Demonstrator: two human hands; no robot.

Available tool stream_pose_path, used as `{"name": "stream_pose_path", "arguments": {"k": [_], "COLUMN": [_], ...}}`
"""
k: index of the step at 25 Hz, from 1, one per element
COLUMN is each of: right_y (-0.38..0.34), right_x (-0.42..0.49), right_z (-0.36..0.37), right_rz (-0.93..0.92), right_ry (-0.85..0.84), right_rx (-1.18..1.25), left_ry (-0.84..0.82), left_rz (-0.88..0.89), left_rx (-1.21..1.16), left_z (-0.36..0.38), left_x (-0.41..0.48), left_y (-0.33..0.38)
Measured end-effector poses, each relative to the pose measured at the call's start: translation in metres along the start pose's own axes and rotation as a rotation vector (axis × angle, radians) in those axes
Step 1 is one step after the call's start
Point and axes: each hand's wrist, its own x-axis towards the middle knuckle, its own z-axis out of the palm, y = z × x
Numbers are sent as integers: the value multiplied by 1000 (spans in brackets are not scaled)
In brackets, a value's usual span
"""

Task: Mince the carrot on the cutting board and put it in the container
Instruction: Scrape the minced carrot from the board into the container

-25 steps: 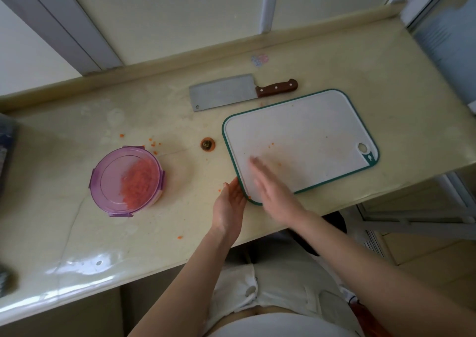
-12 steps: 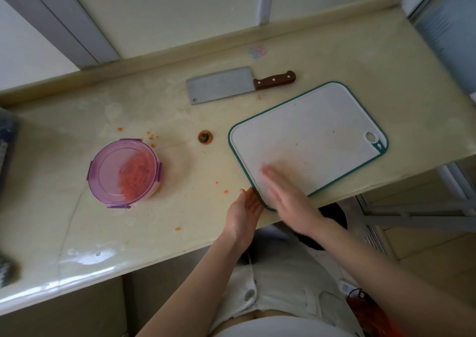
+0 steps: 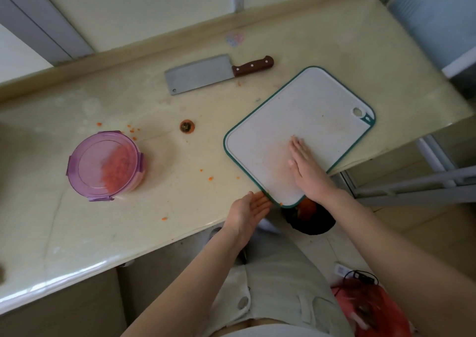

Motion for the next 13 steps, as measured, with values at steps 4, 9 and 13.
{"name": "stream_pose_path", "arguments": {"k": [4,9,13], "right_y": [-12,-25,-4], "right_x": [-42,-90,-23], "right_z": [18,25,-19], "right_rz": [-60,-283,-76], "right_ry": [-46,-152,-7], "right_rx": [-43,-36,-11], "left_ry": [-41,-166,-207], "left_rz": [-98,-167,-179], "left_rx": [72,-70,-145], "left_z": [-9,0,11], "left_x": [-6,6,11], "left_y": [-21,-27,-28]}}
